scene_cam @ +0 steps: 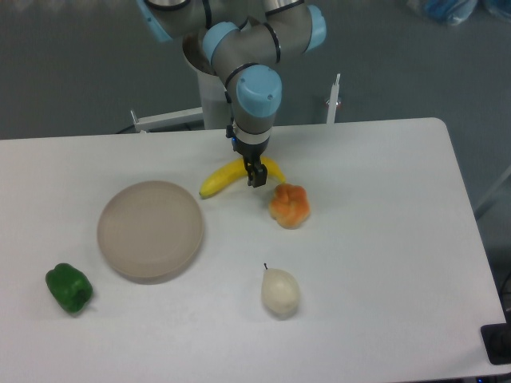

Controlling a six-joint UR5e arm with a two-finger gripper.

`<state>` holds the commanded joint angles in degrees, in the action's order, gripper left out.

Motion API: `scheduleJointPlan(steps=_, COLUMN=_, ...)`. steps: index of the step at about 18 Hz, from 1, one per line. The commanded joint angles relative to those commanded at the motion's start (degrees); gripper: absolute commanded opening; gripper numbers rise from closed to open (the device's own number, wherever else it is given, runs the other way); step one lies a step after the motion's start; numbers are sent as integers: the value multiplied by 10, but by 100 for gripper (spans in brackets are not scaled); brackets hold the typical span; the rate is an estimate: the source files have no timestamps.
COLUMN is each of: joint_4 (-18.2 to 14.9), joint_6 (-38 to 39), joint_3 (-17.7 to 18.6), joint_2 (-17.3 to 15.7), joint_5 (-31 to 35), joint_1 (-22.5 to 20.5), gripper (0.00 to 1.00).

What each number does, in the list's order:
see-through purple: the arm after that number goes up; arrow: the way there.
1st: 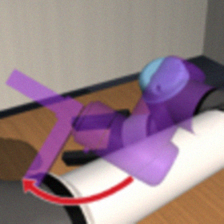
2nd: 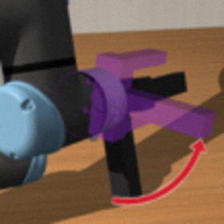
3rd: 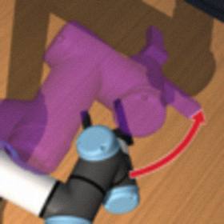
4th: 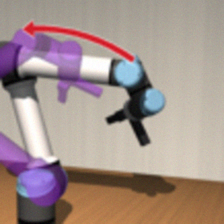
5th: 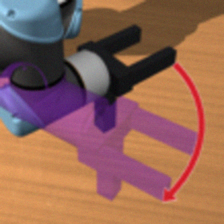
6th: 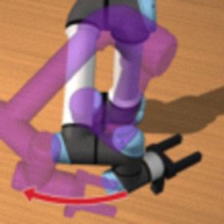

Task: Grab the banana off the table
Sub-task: 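Close the gripper on the middle of the banana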

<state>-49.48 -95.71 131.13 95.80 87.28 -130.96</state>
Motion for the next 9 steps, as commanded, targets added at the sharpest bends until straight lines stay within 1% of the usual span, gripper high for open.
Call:
scheduleJointPlan(steps=3, joint_4=3, joint_6=0, joint_3=2, joint_2=4, joint_5=0, joint_1=3, gripper=100)
scheduleJointPlan(steps=4, joint_4=3, joint_6=0, joint_3=1, joint_2=6, joint_5=0, joint_1=4, gripper=98)
scheduleJointPlan(steps=5, joint_4=3, joint_6=1, joint_3=-1, joint_2=6, joint_5=0, joint_1=4, gripper=89)
scheduleJointPlan(steps=9, joint_4=2, joint_6=15, joint_3=-2, joint_2=10, joint_5=0, joint_1=8, gripper=58)
